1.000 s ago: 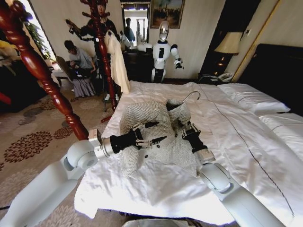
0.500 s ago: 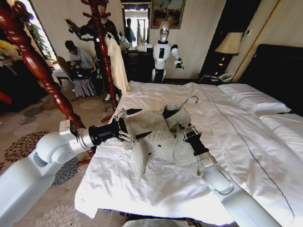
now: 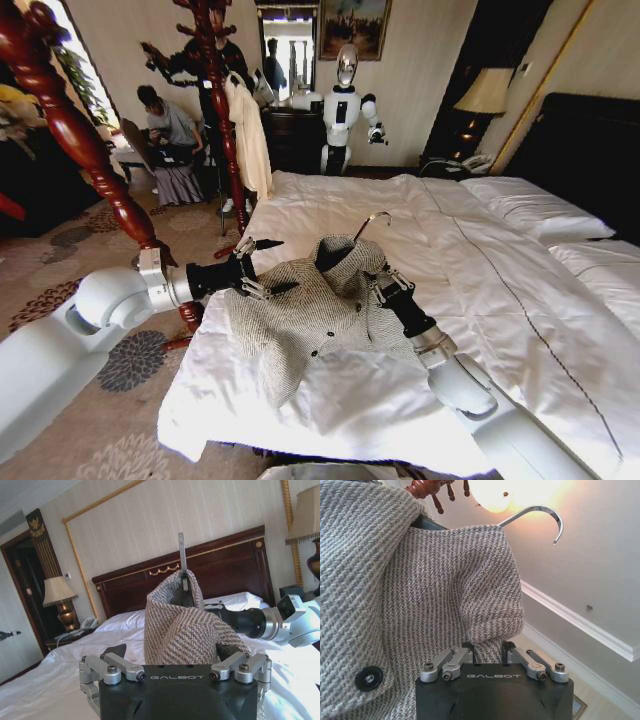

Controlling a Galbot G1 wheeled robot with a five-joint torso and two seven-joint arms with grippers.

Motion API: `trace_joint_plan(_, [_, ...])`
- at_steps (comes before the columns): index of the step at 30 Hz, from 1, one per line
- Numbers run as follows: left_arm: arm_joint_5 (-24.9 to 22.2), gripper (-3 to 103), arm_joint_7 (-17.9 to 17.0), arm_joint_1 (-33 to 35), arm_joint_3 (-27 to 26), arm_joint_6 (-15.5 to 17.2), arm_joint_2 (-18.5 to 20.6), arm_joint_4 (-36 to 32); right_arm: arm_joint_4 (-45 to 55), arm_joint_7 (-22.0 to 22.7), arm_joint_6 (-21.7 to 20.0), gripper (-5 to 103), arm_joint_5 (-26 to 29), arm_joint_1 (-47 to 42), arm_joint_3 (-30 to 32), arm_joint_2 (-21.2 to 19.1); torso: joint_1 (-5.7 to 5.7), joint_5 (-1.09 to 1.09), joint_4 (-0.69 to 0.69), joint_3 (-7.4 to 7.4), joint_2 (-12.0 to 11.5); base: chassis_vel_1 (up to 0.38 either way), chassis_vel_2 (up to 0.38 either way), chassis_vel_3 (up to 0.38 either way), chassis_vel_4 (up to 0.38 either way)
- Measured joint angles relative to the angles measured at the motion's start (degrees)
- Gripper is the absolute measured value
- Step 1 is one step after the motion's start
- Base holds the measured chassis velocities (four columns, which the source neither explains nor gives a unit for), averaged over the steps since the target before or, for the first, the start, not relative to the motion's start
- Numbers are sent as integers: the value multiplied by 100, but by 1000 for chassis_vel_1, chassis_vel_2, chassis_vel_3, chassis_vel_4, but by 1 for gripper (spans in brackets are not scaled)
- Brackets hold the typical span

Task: Pick up the clothes from the bed and hang them on the clothes hanger.

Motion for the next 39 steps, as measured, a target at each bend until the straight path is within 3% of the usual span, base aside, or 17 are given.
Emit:
trace_joint_plan(4, [-5,93,144,22,108,71,-110,38,3,5,-43,24,-51,48,-1,-12,0,0,0,0,0,0,0,0,0])
trace_joint_plan(7, [10,78,290,-27,161,128,-145,84,-32,13,-44,24,-121,88,3,-12,0,1,0,0,0,0,0,0,0])
trace_joint_plan(9, [30,78,322,-40,166,143,-144,97,-36,14,-42,24,-141,98,5,-11,0,1,0,0,0,0,0,0,0])
trace_joint_plan(12, [166,61,442,-65,166,213,-111,168,-46,13,-38,24,-224,158,21,-8,0,1,1,0,0,0,0,0,0])
trace_joint_plan(18, [423,45,634,-90,163,277,-96,289,-49,14,-32,25,-239,203,58,-23,0,1,0,0,0,0,0,0,0])
trace_joint_plan(21, [478,30,652,-149,200,315,-141,332,-22,15,-30,25,-242,204,87,-36,0,1,1,0,0,0,0,0,0])
trace_joint_plan(23, [481,25,646,-173,221,327,-163,341,-10,16,-30,25,-241,198,96,-38,0,1,1,0,0,0,0,0,0])
trace_joint_plan(33, [495,24,529,-259,307,396,-314,338,131,39,-42,26,-181,90,144,-64,0,1,0,0,0,0,0,0,0])
trace_joint_plan(39, [450,24,757,-123,134,397,-305,313,192,37,-69,27,221,20,91,-98,0,1,0,0,0,0,0,0,0])
